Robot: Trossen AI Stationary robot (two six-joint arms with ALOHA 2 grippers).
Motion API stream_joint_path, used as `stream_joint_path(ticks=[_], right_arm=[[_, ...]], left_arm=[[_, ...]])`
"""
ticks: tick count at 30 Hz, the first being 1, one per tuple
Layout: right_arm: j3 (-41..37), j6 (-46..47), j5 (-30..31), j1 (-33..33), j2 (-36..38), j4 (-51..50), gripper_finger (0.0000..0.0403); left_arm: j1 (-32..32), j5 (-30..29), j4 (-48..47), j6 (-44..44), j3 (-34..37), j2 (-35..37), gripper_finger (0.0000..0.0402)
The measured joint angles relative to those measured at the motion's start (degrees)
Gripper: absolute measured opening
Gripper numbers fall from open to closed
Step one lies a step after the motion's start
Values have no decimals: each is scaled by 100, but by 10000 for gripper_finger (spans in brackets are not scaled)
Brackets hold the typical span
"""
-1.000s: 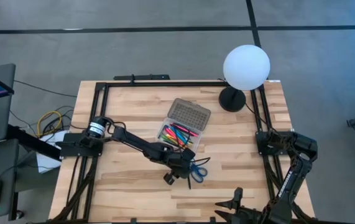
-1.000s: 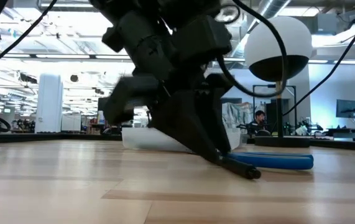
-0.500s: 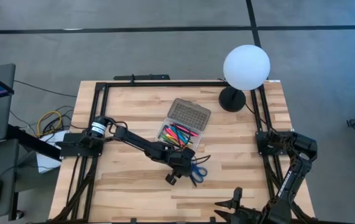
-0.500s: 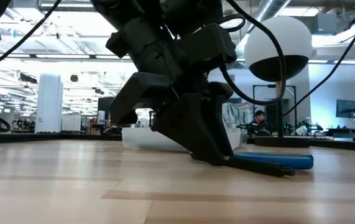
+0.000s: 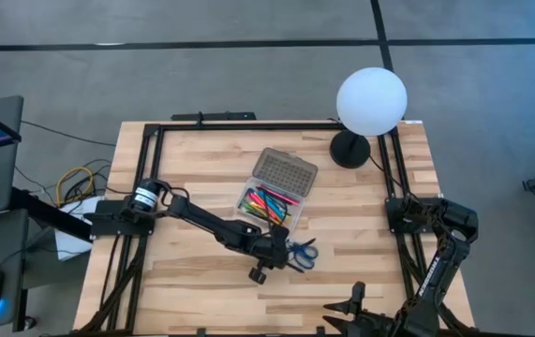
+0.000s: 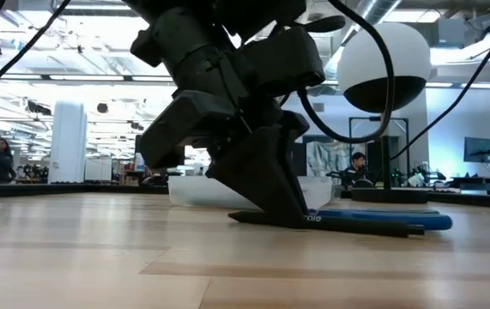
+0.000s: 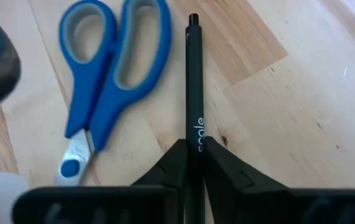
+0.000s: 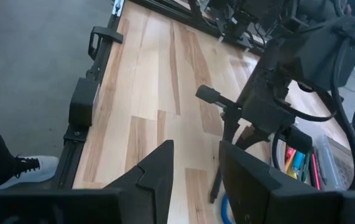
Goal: Pick & place school supplies into a supply box
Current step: Put the black pen into the gray supply box
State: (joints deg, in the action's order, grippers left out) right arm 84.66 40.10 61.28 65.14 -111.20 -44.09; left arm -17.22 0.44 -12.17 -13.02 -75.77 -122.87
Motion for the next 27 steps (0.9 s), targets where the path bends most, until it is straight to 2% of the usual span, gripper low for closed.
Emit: stream_joint_path(ticks=[3, 11, 17, 27], right_arm=[[0, 0, 0, 0, 0, 0, 121], [0, 0, 0, -2, 0, 1, 121], [0, 0, 0, 0, 0, 0, 121], [0, 2, 0, -2, 0, 0, 121]], left_arm=[[-57, -49, -31, 156, 0, 4, 15], [-176, -88, -334, 504, -12, 25, 42], [-276, -256, -432, 507, -17, 37, 15], [-301, -344, -480, 544, -20, 59, 24]])
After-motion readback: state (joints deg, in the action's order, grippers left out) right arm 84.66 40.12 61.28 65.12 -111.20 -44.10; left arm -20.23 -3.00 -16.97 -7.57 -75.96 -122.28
